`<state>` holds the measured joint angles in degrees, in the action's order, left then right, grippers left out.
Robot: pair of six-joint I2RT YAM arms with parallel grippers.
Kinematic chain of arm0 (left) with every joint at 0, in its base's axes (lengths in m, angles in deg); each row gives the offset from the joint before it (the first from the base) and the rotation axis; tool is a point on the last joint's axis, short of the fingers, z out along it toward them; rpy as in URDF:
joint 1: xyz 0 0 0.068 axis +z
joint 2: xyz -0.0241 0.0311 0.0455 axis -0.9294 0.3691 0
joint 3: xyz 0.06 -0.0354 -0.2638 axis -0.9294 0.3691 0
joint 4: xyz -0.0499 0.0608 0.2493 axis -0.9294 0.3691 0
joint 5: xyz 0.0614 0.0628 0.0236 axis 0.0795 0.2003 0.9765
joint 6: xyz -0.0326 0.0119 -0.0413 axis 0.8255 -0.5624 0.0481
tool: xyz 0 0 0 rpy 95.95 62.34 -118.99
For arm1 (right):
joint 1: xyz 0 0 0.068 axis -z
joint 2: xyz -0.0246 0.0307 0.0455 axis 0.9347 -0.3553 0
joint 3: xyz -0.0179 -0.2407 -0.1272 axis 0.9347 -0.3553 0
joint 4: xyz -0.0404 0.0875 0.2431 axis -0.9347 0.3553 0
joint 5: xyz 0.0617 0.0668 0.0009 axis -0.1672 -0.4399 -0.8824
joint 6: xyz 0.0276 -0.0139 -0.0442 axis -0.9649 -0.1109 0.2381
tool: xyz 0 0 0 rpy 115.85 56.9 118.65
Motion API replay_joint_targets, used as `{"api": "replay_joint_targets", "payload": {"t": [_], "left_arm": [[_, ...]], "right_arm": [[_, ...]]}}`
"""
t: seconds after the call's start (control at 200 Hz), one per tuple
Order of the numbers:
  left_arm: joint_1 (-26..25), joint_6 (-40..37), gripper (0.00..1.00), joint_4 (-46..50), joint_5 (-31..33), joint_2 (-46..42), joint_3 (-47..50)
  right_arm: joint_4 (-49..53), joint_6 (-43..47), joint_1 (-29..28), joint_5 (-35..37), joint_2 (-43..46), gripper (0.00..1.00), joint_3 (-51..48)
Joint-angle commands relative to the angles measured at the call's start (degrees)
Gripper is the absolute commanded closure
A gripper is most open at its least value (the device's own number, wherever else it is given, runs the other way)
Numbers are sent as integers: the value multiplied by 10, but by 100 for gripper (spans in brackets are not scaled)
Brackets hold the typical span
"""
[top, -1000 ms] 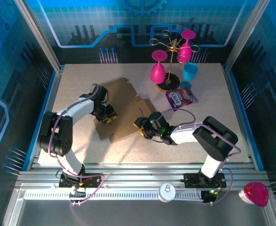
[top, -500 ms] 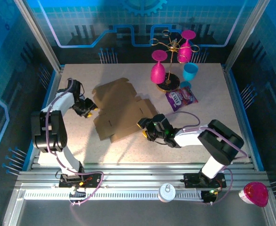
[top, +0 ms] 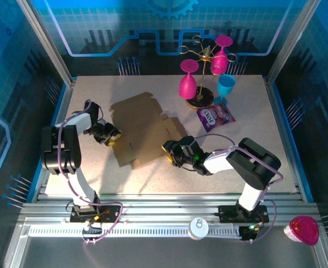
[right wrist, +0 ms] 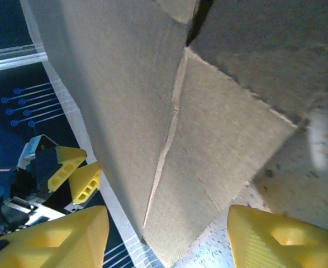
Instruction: Fold the paper box
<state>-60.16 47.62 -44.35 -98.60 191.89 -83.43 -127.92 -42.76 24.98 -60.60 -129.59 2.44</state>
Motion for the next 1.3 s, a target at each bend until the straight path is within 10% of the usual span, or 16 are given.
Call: {"api": "replay_joint_targets", "payload": {"t": [0.0,0.145,0.355,0.68,0.951,1.296], "left_arm": [[1,8,62,-7,-23,1,10],[1,12,62,-9,-23,-9,13],[-19,46,60,24,23,-103,3],[-89,347,45,87,89,-414,98],[-226,605,31,-74,162,-570,197],[-255,614,21,-157,253,-527,166]], "right_arm": [[-38,-7,7,15,-45,45,26],[-27,-1,6,14,-37,55,39],[-40,-31,4,27,-22,100,33],[110,-119,2,81,61,100,132],[215,-155,-2,90,74,100,223],[268,-149,-9,107,91,100,281]]}}
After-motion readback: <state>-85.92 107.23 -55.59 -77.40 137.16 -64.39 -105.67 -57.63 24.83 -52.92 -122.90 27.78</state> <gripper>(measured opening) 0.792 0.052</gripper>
